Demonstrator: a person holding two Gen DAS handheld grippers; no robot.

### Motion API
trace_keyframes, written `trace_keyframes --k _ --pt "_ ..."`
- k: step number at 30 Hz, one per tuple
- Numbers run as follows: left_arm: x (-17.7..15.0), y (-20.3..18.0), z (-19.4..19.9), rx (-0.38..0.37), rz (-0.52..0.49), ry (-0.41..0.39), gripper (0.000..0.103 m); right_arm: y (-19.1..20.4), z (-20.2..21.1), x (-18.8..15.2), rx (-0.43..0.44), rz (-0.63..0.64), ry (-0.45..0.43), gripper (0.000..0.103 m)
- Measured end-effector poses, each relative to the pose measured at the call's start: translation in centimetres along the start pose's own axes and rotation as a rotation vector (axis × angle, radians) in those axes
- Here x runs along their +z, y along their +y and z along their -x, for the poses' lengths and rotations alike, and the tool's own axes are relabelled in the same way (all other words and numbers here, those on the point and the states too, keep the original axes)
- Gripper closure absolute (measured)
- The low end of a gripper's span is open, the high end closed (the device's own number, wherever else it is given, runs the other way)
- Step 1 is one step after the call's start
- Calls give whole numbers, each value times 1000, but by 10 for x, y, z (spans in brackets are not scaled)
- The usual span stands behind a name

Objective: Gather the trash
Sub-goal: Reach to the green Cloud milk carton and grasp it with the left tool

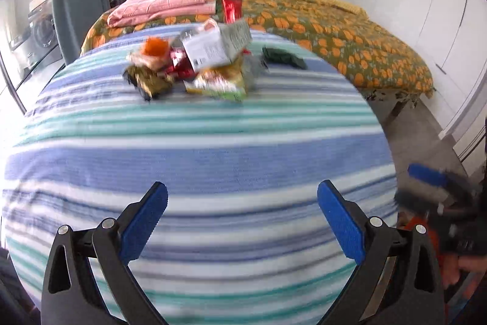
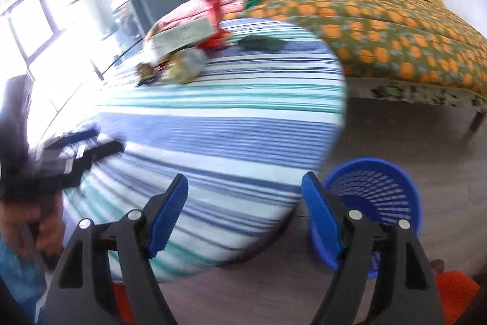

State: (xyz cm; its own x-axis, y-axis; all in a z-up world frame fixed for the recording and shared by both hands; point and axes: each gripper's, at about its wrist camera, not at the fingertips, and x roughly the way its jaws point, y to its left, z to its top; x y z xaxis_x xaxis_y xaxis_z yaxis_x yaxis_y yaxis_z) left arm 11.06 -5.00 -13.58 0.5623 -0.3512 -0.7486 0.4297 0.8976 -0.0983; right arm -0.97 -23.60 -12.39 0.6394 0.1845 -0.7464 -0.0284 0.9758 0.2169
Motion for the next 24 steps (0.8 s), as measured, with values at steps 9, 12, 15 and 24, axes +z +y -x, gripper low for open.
trace_keyframes --k 9,12,15,24 --pt "128 43 -40 -95 -17 4 5 44 3 -4 21 58 -2 28" --pt "152 54 -76 -104 21 117 5 41 6 -8 16 52 -5 28" --pt "160 59 -96 -109 34 152 5 34 6 -12 9 36 2 28" --pt "160 57 -103 -169 41 160 53 14 5 -18 -16 -36 15 28"
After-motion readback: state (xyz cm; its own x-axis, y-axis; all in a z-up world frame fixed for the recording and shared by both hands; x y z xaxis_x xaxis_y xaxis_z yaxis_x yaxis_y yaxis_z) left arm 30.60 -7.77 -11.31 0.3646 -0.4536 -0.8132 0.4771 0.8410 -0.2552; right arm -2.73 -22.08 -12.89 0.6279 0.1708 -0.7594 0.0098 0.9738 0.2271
